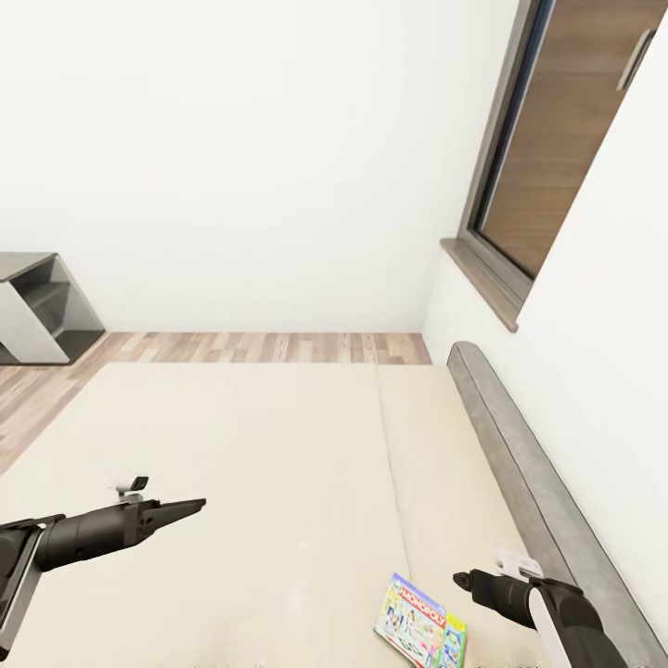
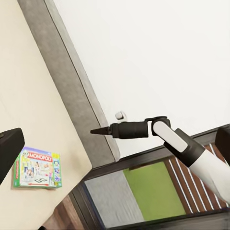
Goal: Put all the toys in the child's room - the three board games (two on the bed and one on the table), the two jigsaw puzzles on the table, and the tennis ball on the table - inside the toy box on the table in the child's room.
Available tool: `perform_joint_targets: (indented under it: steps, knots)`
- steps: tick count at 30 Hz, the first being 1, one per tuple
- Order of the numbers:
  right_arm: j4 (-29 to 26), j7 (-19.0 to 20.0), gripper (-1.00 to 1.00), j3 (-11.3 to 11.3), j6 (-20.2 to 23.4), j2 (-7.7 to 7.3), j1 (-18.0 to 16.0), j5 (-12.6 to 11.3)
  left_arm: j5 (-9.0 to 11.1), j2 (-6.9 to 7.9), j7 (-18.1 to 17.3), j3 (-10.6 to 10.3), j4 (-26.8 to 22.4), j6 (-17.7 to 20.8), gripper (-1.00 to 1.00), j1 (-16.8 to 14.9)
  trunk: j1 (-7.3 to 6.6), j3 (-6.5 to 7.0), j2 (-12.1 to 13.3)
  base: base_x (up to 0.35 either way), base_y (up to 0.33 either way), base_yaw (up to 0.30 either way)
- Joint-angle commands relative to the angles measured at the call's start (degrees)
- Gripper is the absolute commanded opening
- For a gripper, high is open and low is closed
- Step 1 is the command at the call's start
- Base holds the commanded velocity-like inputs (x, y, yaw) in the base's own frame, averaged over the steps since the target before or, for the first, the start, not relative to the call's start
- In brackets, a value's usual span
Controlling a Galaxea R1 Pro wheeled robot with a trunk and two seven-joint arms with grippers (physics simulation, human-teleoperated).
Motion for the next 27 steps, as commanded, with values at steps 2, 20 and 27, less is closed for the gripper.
perform_joint_targets:
  steps: [2,20,27]
  knots:
    - [-0.06,0.11,1.00,-0.12,0.28,0.01,-0.04,-0.29,-0.05,0.07,-0.24,0.03,-0.06,0.59,1.00,-0.04,0.03,-0.30,-0.12,0.000,0.000,0.000]
    - [0.09,0.10,1.00,-0.15,-0.05,0.01,-0.06,-0.39,-0.05,0.14,-0.24,0.21,-0.10,0.57,1.00,-0.04,0.03,-1.97,-0.12,0.000,0.000,0.000]
    - [0.12,0.09,1.00,-0.15,-0.06,0.05,-0.06,-0.30,0.00,0.51,-0.24,0.44,-0.62,0.58,1.00,-0.04,0.03,-2.63,-0.12,0.000,0.000,0.000]
